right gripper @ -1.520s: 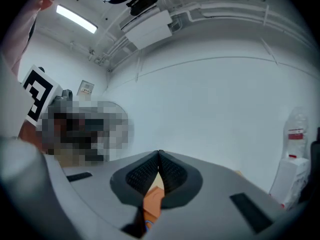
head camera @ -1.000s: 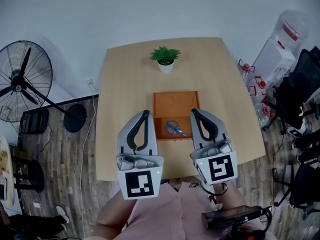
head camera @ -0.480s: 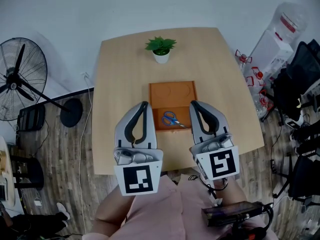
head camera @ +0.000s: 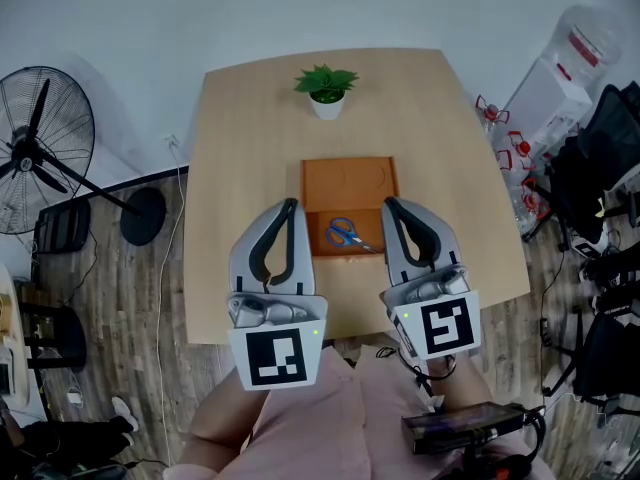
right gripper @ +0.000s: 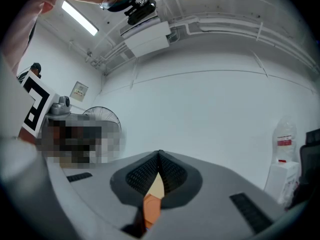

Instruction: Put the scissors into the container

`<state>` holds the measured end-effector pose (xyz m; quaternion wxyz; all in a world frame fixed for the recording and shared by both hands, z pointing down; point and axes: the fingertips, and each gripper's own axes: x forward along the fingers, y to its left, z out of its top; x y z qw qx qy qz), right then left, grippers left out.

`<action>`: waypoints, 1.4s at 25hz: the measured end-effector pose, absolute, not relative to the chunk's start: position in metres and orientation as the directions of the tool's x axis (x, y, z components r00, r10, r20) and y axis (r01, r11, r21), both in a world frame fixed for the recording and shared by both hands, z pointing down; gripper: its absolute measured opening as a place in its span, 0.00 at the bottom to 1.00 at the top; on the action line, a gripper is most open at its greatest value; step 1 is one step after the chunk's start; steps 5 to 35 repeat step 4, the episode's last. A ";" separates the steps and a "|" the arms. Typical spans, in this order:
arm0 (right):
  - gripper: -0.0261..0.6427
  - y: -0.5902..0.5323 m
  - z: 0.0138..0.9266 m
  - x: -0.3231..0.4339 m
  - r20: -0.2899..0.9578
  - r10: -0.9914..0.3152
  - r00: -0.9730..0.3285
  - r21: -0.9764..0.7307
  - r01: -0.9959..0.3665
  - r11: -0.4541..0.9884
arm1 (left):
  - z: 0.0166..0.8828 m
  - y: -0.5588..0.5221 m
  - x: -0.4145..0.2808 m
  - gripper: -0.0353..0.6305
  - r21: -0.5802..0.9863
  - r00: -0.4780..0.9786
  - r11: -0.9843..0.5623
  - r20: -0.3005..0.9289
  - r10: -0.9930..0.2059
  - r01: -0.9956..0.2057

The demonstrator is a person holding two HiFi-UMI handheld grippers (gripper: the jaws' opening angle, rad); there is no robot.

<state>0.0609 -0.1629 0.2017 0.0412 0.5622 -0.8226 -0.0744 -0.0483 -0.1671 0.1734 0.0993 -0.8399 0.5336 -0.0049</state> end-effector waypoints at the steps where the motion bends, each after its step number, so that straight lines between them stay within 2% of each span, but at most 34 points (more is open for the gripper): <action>1: 0.04 -0.164 0.202 0.061 -0.016 -0.931 -0.364 0.168 -0.919 0.357 | 0.173 -0.168 -0.048 0.06 -0.174 0.431 -0.411 -0.099 -0.897 -0.895; 35: 0.04 -0.169 0.202 0.060 -0.015 -0.931 -0.364 0.167 -0.919 0.356 | 0.172 -0.173 -0.049 0.06 -0.180 0.433 -0.411 -0.101 -0.896 -0.893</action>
